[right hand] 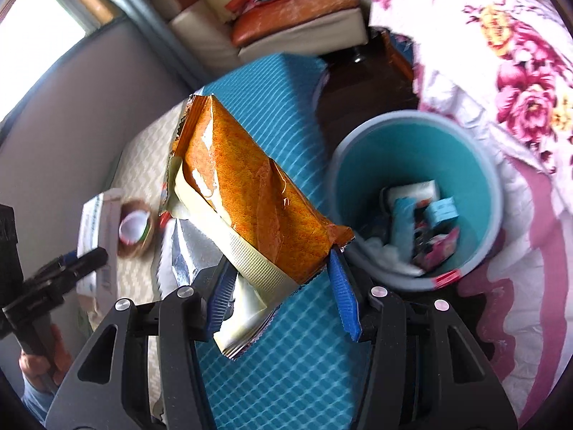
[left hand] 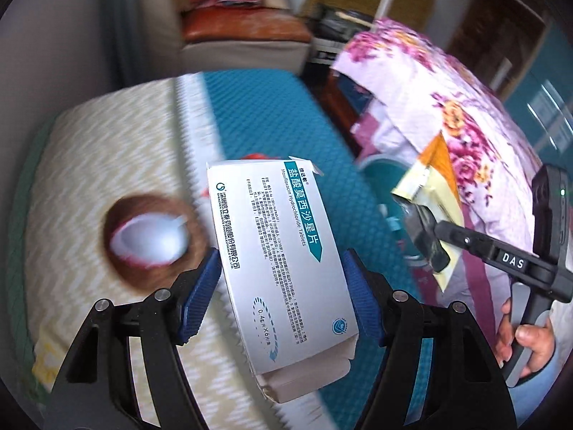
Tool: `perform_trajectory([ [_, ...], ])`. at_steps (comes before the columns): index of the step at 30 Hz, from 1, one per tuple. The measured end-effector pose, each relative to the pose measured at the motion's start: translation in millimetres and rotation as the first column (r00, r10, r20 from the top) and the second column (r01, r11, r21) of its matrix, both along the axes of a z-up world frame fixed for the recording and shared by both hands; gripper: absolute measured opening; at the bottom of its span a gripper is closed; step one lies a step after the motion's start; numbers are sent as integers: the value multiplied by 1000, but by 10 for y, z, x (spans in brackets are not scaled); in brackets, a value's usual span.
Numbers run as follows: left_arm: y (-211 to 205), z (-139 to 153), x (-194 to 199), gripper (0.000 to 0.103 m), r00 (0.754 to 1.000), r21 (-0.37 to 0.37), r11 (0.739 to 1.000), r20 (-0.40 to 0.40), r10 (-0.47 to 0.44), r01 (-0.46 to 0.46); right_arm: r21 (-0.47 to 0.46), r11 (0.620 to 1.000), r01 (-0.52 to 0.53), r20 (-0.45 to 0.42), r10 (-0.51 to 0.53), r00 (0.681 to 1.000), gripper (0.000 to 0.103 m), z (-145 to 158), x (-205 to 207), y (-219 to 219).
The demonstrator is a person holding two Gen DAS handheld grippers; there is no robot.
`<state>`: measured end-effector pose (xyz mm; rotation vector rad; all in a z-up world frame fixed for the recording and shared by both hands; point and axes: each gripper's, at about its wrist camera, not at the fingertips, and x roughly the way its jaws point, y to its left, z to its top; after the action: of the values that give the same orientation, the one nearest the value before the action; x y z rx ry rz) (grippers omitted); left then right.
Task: Collect trash
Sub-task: 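Carry the medicine box with the left gripper while the right carries the chip bag to the bin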
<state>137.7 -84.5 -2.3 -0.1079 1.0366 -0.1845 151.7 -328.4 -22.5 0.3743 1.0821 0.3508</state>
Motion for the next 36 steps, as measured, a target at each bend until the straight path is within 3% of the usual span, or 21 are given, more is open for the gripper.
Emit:
perform_trajectory([
  [11,-1061,-56,511,70,981,27,981,7,-192,192,29,983,179,-5,-179,984,49,-38,155,-804],
  [28,-1780,-355,965,72,966,0,966,-42,-256,257,8,946,323,-36,-323,946,50,-212,217,-1590],
  [36,-1888,-474,1069,80,965,-13,967,-70,-254,254,-1,942,336,-44,-335,941,50,-278,256,-1689],
])
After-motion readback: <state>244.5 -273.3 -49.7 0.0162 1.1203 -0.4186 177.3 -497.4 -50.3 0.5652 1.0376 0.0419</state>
